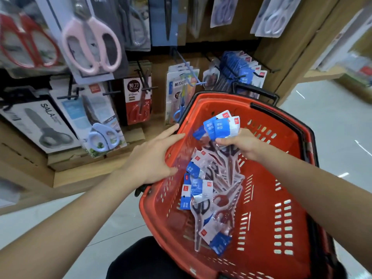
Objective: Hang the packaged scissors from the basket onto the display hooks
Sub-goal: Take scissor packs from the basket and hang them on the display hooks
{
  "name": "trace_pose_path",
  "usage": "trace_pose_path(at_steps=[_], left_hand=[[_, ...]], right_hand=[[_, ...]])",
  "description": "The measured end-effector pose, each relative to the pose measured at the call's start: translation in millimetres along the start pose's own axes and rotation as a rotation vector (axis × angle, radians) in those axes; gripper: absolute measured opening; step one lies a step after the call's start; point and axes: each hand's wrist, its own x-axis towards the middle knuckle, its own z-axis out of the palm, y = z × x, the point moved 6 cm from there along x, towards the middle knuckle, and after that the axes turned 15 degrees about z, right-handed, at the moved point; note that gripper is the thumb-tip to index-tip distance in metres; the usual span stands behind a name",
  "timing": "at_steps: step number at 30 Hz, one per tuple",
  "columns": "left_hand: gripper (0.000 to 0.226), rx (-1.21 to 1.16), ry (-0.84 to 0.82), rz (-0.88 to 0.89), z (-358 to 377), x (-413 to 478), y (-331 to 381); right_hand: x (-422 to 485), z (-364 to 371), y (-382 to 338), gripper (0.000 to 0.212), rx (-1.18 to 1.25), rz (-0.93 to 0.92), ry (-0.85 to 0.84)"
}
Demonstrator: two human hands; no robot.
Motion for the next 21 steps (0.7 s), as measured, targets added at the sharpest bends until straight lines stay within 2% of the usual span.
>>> trace_pose_path(at_steps=[3,6,8,11,14,16,18,21], left_hand=[[0.098,0.030,0.000,0.024,0.2,0.1,3.0],[0.094,0.257,-0.016,0.037,-4.0,3.7,12.7],[0.088,0.320,0.104,0.053,-12.6,8.4,27.4],[0.069,0.042,0.316,0.054,-19.7,23.3,50.0],[0.064,-0.430,0.369,0.107,-18.7,51.5,75.5],[0.048,-0.690,0.390,0.146,-16.7,69.3,85.5],[0.036,-0.770,0.475,0.145,-15.6,80.9,85.3],[0.020,-0.806,0.603,0.092,-17.9,88.5,78.3]], right_hand=[[-24.8,-7.5,-1.1,0.048,0.149,-0.030,-0.045],[-43.5,-5.1,-0.3,0.087,0.330,-0.068,-0.193],[-55.9,1.9,-1.7,0.094,0.443,-0.083,-0.304],[-67.4,12.9,-8.1,0.088,0.564,-0.108,-0.421],[-73.4,20.8,-18.0,0.080,0.581,-0.174,-0.484],[-72.1,22.5,-18.4,0.084,0.600,-0.196,-0.482],[-71.4,23.4,-15.1,0.088,0.589,-0.213,-0.458],[-74.1,22.5,-13.1,0.078,0.529,-0.270,-0.369]])
